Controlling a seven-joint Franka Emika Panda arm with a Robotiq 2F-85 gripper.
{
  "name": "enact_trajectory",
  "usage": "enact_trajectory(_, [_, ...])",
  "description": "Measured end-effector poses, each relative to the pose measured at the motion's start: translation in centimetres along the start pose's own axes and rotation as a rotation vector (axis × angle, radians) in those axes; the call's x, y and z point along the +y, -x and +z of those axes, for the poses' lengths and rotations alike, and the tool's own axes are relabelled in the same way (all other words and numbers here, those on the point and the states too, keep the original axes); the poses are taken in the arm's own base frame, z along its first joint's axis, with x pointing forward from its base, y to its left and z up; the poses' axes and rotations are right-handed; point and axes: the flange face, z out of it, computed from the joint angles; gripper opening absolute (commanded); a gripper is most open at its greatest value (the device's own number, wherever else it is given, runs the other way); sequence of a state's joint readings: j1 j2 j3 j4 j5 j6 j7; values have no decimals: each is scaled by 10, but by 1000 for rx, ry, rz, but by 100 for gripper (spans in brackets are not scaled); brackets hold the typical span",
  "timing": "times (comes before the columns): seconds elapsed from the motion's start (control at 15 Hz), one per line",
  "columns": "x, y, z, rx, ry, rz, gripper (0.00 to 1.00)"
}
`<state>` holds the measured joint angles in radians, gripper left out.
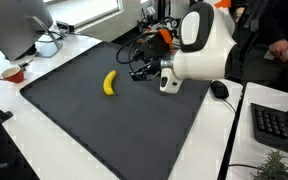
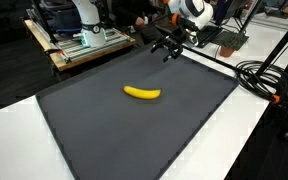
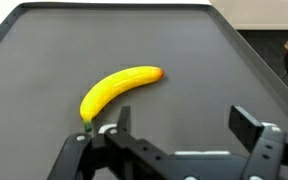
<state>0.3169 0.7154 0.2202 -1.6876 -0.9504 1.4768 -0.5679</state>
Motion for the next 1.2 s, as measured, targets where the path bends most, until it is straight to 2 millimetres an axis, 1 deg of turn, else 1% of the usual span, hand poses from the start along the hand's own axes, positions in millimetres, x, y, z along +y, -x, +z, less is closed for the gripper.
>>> enact_trajectory(0.2, [15,-14,24,-17,-47,-65,100])
enact_trajectory(0.33, [26,-23,34,-11,-64,-76,100])
enact_trajectory(0.53, [44,-35,34,35,-47,-82,100])
enact_trajectory(0.67, [53,-40,30,68,-23,-75,100])
enact_trajectory(0.8, [60,-42,31,84,-12,-62,100])
enact_trajectory(0.93, [67,-43,37,76,-13,-26,100])
enact_trajectory(1.2, [80,-45,55,46,-21,60,100])
